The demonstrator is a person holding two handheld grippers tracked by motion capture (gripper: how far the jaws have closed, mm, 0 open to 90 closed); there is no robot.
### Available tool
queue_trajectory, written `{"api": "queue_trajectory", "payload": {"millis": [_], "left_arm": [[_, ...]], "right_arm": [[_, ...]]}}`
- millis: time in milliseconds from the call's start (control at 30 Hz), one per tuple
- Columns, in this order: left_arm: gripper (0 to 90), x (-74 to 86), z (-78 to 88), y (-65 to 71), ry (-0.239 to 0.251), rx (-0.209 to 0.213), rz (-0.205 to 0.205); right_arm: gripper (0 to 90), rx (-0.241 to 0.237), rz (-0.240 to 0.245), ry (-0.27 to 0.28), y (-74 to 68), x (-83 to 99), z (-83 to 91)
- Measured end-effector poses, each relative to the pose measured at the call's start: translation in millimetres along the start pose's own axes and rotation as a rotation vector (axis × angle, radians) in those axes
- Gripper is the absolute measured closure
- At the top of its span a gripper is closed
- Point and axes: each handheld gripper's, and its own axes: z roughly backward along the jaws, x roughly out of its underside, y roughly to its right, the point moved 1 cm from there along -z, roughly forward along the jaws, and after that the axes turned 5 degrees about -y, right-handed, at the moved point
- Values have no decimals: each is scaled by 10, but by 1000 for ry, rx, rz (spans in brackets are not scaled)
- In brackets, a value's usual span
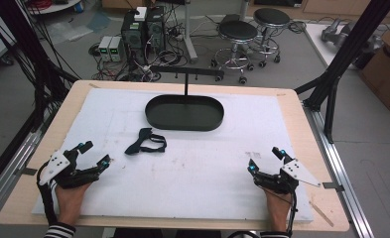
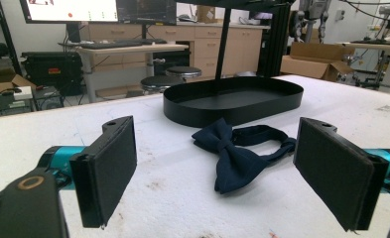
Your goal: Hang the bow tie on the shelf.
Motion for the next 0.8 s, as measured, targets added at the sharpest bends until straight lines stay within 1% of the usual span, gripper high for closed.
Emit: {"api": "queue_trajectory", "payload": {"millis": [300, 633, 800], "left_arm": [[174, 3, 9, 4, 6, 5, -10], [174, -2, -7, -8, -2, -1, 12], [174, -2, -7, -7, -3, -2, 9]], "right_arm": [[35, 2, -3, -2, 1, -1, -2], [35, 6, 15, 1, -8, -1, -5], [36, 8, 14, 1, -9, -1, -6]]}}
